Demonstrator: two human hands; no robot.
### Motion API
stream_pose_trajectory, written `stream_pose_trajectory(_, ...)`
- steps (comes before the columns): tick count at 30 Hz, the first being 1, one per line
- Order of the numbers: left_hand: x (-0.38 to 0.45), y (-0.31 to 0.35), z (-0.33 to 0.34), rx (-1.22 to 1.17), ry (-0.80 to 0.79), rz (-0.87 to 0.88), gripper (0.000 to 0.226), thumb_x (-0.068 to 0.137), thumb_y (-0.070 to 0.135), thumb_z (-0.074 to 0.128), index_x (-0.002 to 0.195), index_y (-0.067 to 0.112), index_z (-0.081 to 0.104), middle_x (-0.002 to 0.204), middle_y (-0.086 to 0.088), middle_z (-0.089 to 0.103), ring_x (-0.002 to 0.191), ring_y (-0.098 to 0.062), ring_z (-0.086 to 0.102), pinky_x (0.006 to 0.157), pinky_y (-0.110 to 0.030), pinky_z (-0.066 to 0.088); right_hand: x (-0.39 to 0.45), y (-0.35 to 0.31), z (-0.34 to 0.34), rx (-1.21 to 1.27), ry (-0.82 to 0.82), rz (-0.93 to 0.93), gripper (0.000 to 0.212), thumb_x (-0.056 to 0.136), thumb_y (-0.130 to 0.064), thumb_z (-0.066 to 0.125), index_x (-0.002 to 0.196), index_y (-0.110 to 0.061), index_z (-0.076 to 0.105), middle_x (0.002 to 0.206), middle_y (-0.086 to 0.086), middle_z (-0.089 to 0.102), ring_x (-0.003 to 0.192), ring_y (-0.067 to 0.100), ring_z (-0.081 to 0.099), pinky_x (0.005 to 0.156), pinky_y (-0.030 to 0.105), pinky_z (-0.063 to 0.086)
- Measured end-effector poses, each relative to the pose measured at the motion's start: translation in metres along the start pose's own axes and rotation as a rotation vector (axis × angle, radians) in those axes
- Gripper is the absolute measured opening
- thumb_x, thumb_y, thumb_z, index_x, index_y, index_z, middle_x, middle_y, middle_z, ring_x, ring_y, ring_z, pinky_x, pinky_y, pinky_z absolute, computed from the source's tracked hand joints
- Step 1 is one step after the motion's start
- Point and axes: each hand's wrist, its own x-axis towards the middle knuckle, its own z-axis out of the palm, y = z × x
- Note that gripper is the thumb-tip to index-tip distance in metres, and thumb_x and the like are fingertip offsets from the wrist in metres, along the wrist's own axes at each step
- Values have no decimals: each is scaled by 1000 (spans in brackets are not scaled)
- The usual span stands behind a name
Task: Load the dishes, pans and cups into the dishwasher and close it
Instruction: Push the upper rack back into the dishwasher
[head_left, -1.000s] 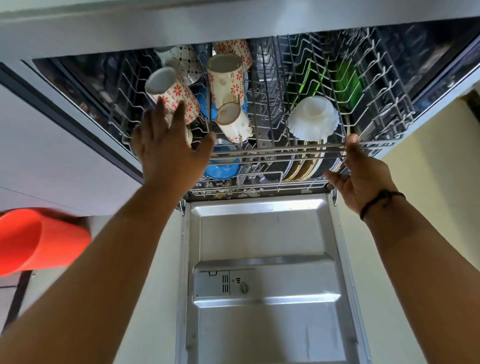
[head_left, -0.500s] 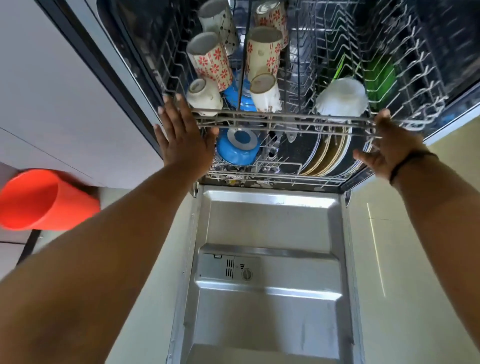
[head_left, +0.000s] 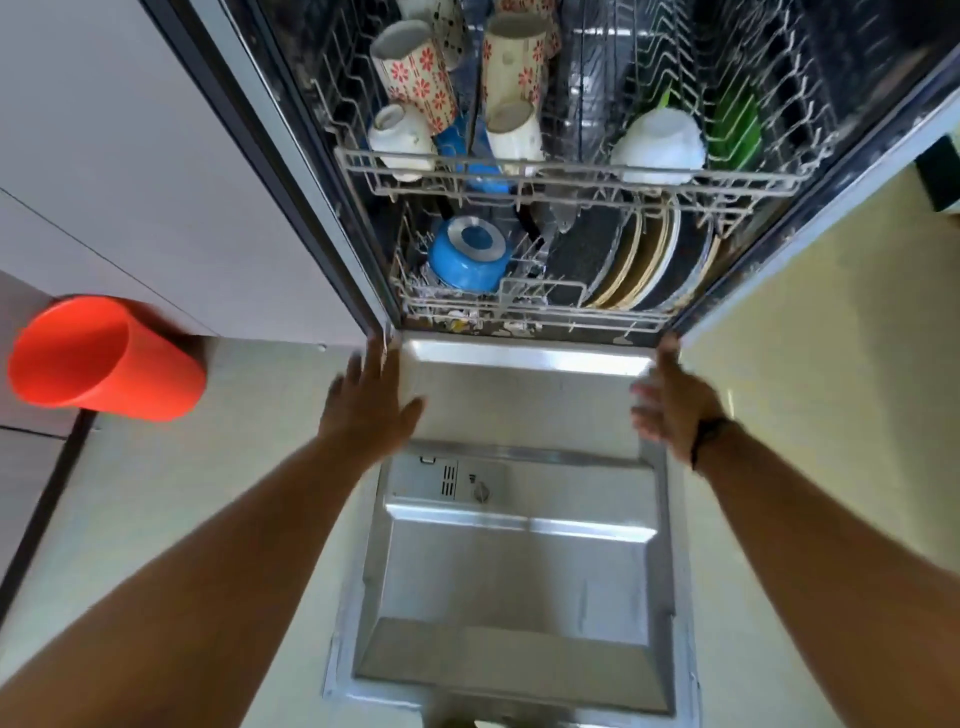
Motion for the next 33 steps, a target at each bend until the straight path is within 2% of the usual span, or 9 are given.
stream_pose_trajectory(3, -75, -15, 82, -90, -301, -163, 78, 93, 59, 37, 153, 18, 9, 160, -11, -4, 146, -32, 14, 113, -47, 26, -12, 125, -27, -113, -17, 275, 59, 91, -63, 38, 121, -15, 53, 121, 14, 59, 106, 36, 60, 80, 42, 49)
stream_pose_trajectory(8, -203, -30, 203, -570, -542, -670, 79, 86, 63, 45, 136, 2, 47, 132, -21, 54, 118, -33, 54, 98, -37, 43, -55, 292, -86, -210, 60, 594, 65, 94, -55, 42, 135, -4, 47, 137, 17, 51, 113, 38, 53, 98, 47, 42)
stream_pose_trajectory(12, -267, -35, 271, -996, -653, -1050, 58, 92, 58, 38, 116, 6, 50, 92, -9, 54, 80, -23, 51, 80, -33, 42, -67, 379, -108, -257, 170, 696, 59, 96, -48, 44, 139, -7, 44, 140, 15, 49, 116, 37, 49, 95, 47, 42)
stream_pose_trajectory(15, -281, -47, 311, -1354, -528, -1327, 68, 89, 63, 43, 133, 11, 42, 123, -12, 51, 113, -33, 50, 96, -44, 42, -58, 420, -110, -119, 286, 706, 56, 96, -41, 52, 143, -13, 38, 147, 16, 38, 127, 42, 43, 88, 49, 44)
stream_pose_trajectory(19, -276, -67, 351, -1794, -256, -1569, 93, 84, 72, 44, 149, 10, 22, 156, -16, 19, 142, -36, 22, 113, -49, 27, -35, 460, -103, 185, 332, 728, 50, 95, -27, 56, 140, -18, 37, 148, 18, 29, 132, 44, 36, 103, 53, 39)
stream_pose_trajectory(22, -265, -73, 373, -1971, -170, -1604, 101, 81, 78, 38, 151, 8, 16, 158, -17, 14, 145, -36, 15, 116, -50, 18, -14, 462, -104, 316, 309, 677, 9, 91, -12, 52, 98, -8, 56, 105, 11, 52, 99, 35, 56, 79, 45, 54)
stream_pose_trajectory(24, -257, -71, 387, -2049, -172, -1570, 106, 78, 83, 32, 151, 7, 16, 158, -16, 15, 146, -33, 13, 118, -49, 11, -4, 456, -107, 411, 314, 646, 10, 88, -15, 54, 79, -12, 56, 87, 6, 52, 79, 24, 52, 75, 37, 48)
stream_pose_trajectory(27, -246, -61, 400, -2180, -78, -1473, 104, 75, 86, 27, 150, 14, 25, 154, -11, 29, 145, -29, 21, 117, -51, 9, 4, 460, -108, 469, 301, 620, 12, 83, -15, 56, 71, -14, 54, 84, 6, 55, 78, 26, 54, 81, 39, 44)
stream_pose_trajectory(33, -236, -42, 390, -2269, 223, -1436, 83, 69, 88, 39, 124, 28, 58, 122, -4, 66, 113, -27, 60, 98, -48, 45, 1, 459, -103, 489, 359, 608, 7, 81, -19, 57, 76, -15, 56, 92, 8, 58, 85, 29, 56, 92, 44, 46)
